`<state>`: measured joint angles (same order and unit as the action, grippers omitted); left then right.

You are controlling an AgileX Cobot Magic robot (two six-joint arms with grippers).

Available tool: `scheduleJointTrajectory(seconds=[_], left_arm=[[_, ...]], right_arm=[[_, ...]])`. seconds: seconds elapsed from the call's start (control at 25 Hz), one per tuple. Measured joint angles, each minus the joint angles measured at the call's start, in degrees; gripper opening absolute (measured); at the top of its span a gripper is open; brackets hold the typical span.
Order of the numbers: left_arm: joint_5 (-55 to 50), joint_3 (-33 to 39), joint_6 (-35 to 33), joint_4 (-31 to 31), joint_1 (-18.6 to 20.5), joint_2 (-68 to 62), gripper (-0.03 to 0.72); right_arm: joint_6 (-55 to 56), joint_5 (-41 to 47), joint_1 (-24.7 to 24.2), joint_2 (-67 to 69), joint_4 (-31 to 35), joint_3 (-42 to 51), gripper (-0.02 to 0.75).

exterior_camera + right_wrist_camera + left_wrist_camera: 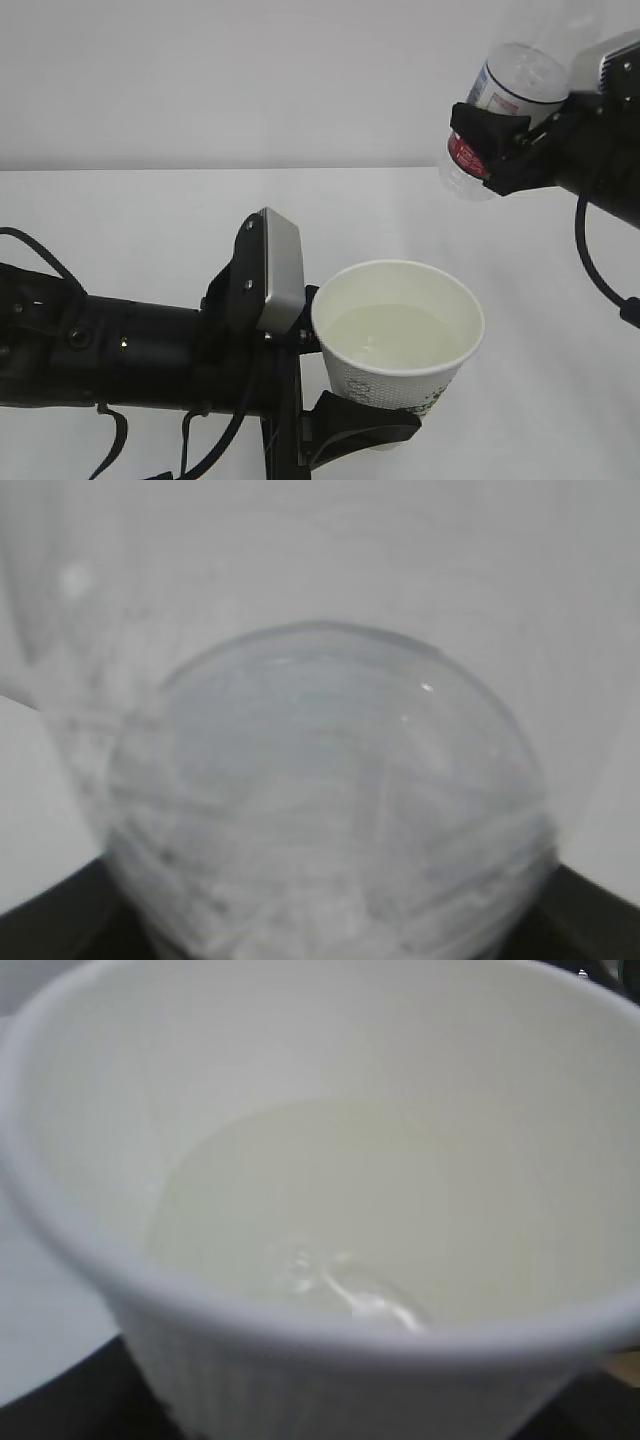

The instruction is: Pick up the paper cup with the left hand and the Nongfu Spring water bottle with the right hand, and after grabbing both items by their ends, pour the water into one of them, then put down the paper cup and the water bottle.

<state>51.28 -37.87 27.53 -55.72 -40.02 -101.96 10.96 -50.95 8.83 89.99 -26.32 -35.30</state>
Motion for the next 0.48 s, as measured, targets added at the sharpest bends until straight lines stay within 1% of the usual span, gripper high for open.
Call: scheduleJointTrajectory(seconds=[0.16, 0.36, 0.48], left_arm=[[0.0, 0.0, 0.0, 0.0, 0.0, 0.0, 0.522], [0.0, 0.0, 0.0, 0.0, 0.0, 0.0, 0.522], [0.0, 0.0, 0.0, 0.0, 0.0, 0.0, 0.522]], right_arm=[[-0.6, 0.5, 0.0, 1.7, 1.5, 0.0, 0.524], [-2.6, 1.2, 0.0, 2.6, 7.5, 0.0, 0.524], [-3.6, 2.5, 0.0, 3.2, 9.3, 0.0, 0.524]])
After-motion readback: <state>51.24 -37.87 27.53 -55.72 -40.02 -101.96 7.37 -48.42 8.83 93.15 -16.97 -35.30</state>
